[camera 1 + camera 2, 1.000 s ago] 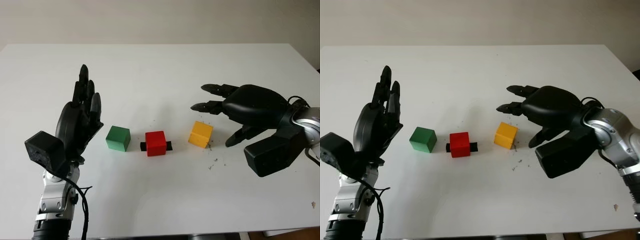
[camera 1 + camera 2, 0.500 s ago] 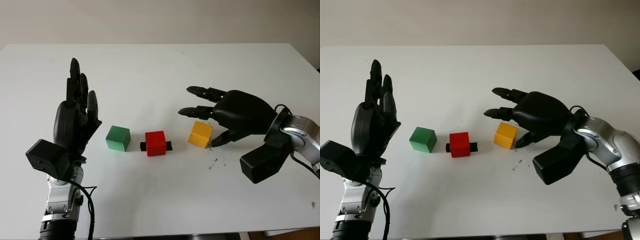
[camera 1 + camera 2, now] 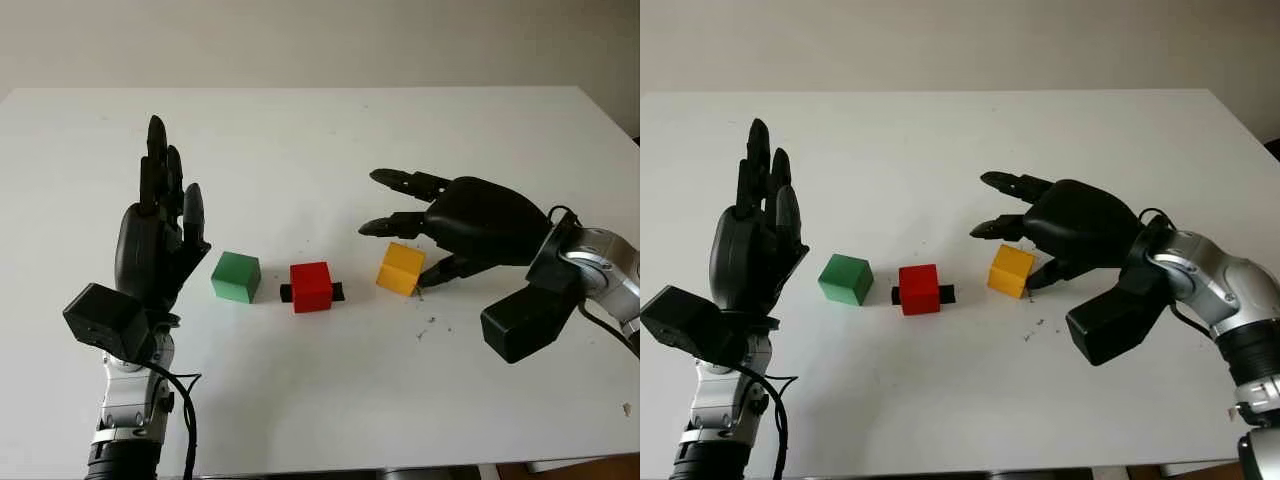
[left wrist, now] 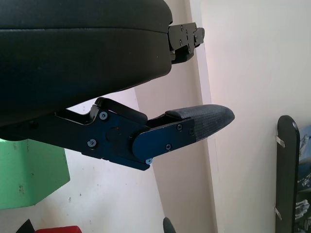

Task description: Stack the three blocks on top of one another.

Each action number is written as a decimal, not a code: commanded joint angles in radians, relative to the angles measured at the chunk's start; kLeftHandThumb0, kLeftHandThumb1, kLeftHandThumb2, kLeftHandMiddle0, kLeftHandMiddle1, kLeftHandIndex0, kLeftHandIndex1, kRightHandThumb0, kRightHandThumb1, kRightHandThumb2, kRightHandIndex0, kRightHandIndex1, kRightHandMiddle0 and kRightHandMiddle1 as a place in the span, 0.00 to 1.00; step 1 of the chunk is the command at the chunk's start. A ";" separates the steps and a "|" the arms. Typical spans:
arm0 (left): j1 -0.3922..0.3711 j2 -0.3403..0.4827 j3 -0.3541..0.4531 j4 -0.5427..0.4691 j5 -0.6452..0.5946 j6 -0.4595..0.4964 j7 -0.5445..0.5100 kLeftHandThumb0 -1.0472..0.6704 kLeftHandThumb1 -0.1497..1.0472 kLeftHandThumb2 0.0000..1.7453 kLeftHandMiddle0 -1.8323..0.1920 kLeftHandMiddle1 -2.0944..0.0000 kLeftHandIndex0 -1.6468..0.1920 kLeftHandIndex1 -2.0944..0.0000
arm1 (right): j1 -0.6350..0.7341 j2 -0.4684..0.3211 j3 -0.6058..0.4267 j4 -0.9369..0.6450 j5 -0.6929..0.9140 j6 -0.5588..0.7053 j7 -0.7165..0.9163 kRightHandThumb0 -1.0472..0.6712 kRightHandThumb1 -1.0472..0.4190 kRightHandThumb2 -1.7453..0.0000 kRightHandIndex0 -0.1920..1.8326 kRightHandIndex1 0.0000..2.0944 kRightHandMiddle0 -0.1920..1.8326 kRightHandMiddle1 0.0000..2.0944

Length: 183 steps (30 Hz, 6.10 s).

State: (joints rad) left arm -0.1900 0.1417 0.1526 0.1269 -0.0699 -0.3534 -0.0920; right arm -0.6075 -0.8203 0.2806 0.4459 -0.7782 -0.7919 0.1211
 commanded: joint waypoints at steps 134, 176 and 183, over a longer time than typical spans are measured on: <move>0.091 -0.029 -0.061 -0.090 0.059 0.065 0.051 0.24 1.00 0.37 0.99 0.97 0.99 0.97 | 0.107 0.460 0.038 -0.841 0.578 1.818 0.342 0.35 0.03 0.97 0.19 0.03 0.18 0.79; 0.097 -0.036 -0.064 -0.092 0.060 0.061 0.055 0.24 1.00 0.37 0.99 0.97 0.99 0.97 | 0.114 0.461 0.048 -0.789 0.624 1.770 0.307 0.36 0.02 0.97 0.19 0.02 0.17 0.77; 0.105 -0.040 -0.067 -0.100 0.068 0.071 0.064 0.23 1.00 0.36 0.98 0.97 0.98 0.97 | 0.112 0.452 0.055 -0.793 0.630 1.776 0.305 0.36 0.02 0.97 0.19 0.02 0.18 0.77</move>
State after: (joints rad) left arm -0.0992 0.1079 0.0872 0.0384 -0.0022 -0.2801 -0.0308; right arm -0.4946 -0.3634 0.3327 -0.3397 -0.1534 0.9777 0.4253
